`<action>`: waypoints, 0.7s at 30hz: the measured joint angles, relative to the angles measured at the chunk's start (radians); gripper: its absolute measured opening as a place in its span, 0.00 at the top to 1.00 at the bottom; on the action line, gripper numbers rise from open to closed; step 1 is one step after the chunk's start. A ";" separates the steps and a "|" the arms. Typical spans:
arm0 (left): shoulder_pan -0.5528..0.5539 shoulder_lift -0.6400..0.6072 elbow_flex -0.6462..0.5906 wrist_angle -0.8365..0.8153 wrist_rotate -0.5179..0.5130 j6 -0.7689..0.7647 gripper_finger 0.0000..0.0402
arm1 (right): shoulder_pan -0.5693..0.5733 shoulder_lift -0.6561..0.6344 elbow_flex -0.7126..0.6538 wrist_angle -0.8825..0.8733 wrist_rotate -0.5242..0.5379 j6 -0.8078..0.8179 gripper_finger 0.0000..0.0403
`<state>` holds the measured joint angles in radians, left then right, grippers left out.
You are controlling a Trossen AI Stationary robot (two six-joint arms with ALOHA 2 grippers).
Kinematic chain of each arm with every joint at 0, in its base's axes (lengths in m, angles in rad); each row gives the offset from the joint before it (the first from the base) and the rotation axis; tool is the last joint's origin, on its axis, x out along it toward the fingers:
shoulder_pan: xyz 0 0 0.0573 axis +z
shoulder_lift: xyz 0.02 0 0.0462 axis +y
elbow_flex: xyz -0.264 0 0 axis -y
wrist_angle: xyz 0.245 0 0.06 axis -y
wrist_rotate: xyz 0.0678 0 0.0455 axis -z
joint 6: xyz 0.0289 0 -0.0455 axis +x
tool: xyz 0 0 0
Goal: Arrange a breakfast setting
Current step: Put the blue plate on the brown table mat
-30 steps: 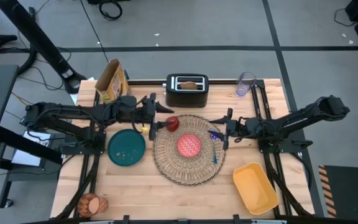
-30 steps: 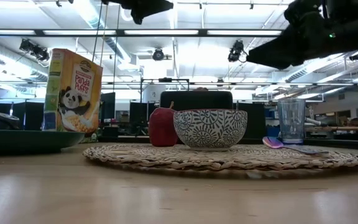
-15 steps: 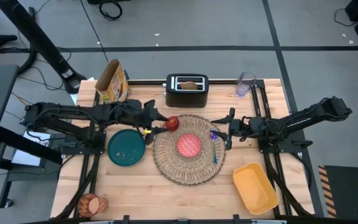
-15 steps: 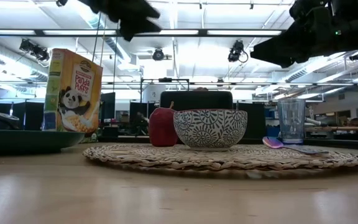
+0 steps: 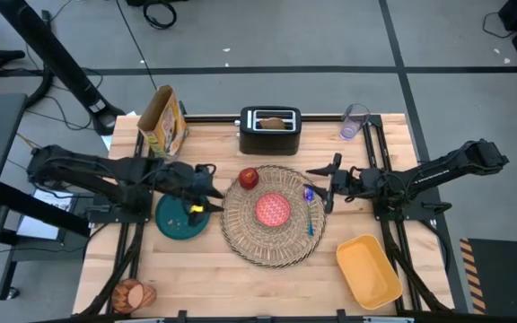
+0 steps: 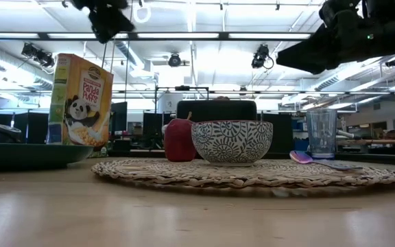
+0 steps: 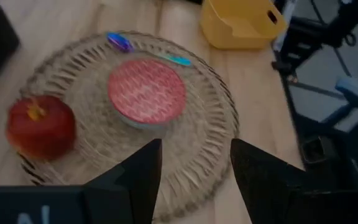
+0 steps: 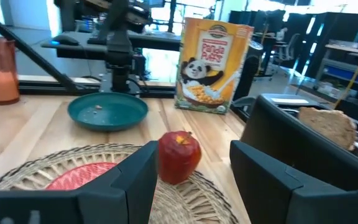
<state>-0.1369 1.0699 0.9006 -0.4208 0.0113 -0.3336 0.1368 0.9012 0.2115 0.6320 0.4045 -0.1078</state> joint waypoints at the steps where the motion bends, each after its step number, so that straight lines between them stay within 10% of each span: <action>1: -0.014 -0.005 0.010 -0.023 0.000 -0.003 0.51 | 0.000 0.000 0.000 0.000 0.008 0.000 0.48; 21: -0.192 -0.003 0.249 -0.567 -0.057 -0.338 0.51 | -0.002 0.000 0.000 0.001 0.051 -0.008 0.48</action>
<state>-0.3290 1.0664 1.1492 -0.9876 -0.0457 -0.6720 0.1349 0.9016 0.2120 0.6334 0.4553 -0.1158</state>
